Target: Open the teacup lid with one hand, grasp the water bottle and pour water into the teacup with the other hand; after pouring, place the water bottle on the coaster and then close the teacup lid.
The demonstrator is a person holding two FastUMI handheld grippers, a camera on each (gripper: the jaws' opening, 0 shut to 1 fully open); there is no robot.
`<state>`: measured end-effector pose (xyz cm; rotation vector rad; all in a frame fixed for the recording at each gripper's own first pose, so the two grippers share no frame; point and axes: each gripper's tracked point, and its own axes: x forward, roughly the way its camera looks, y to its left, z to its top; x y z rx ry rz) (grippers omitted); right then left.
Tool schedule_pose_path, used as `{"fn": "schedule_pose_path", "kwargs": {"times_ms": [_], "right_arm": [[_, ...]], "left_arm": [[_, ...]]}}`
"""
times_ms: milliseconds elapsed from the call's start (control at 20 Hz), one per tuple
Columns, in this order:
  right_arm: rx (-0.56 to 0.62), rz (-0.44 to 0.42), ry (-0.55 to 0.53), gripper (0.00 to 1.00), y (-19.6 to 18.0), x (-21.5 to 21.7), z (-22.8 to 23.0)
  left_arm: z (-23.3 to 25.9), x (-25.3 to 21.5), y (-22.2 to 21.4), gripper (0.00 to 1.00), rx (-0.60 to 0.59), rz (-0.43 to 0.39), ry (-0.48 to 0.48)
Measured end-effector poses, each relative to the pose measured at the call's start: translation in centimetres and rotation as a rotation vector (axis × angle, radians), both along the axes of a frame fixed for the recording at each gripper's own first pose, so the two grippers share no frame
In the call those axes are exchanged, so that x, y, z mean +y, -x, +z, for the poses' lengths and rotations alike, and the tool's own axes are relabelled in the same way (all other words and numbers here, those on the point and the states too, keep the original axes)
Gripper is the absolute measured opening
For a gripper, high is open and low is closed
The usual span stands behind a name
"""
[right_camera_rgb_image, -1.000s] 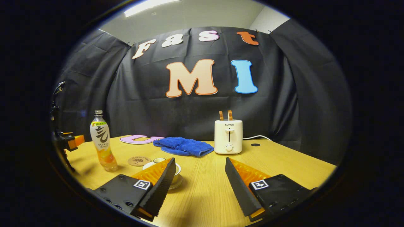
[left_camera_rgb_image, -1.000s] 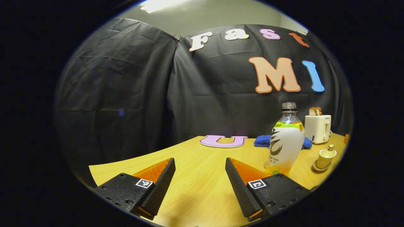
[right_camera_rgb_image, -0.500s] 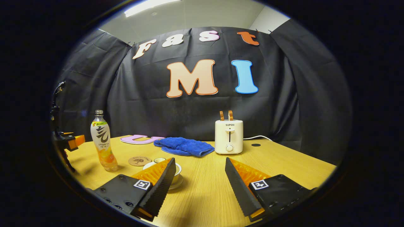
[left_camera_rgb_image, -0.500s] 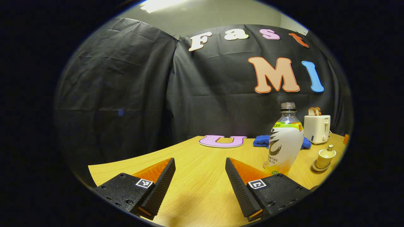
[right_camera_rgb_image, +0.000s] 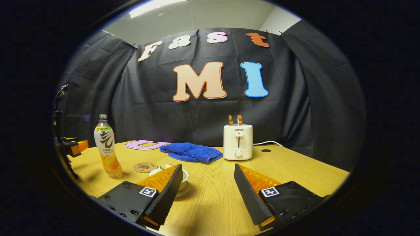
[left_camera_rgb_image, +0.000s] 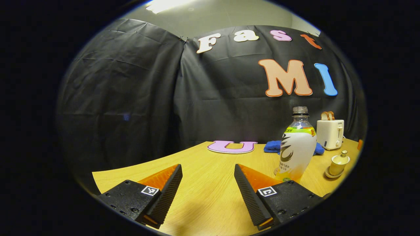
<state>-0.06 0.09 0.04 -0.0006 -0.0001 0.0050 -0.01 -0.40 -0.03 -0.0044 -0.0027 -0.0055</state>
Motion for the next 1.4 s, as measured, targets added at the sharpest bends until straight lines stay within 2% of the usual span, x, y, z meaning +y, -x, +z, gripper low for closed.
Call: {"fn": "schedule_pose_path", "kwargs": {"times_ms": [250,350,450,750,950,1000,1050,1100,1350,1400], "right_arm": [[0.0,0.006,-0.001,0.99,0.0,0.1,0.0],[0.002,0.026,-0.002,0.96,0.1,0.4,0.1],[0.008,0.068,-0.002,0.98,0.2,1.0,0.0],[0.017,0.187,-0.008,0.96,-0.5,3.5,-0.2],[0.02,0.213,-0.009,0.98,-1.5,4.8,-0.3],[0.021,0.219,-0.009,0.96,-1.9,5.4,-0.3],[0.023,0.224,-0.009,0.98,-2.3,5.8,-0.4],[0.026,0.23,-0.009,0.96,-2.7,6.2,-0.5],[0.054,0.259,-0.006,0.96,-3.9,8.2,-0.9],[0.066,0.262,-0.004,0.98,-4.2,8.4,-1.1]], "left_arm": [[-0.1,0.0,-0.1,0.93,-0.001,0.0,0.0],[0.0,0.0,0.0,0.93,-0.001,-0.001,0.001],[0.0,0.0,-0.1,0.93,-0.001,-0.005,0.001],[-0.1,-0.2,-0.1,0.93,-0.001,-0.01,0.001],[-0.1,-0.1,-0.1,0.93,-0.001,-0.011,0.001],[0.0,-0.1,-0.1,0.93,-0.001,-0.011,0.001],[-0.1,-0.1,-0.1,0.93,-0.001,-0.011,0.001],[0.0,-0.1,-0.2,0.93,-0.001,-0.012,0.001],[-0.1,-0.1,0.0,0.93,-0.001,-0.012,0.002],[-0.1,-0.1,-0.1,0.93,-0.001,-0.012,0.002]]}}
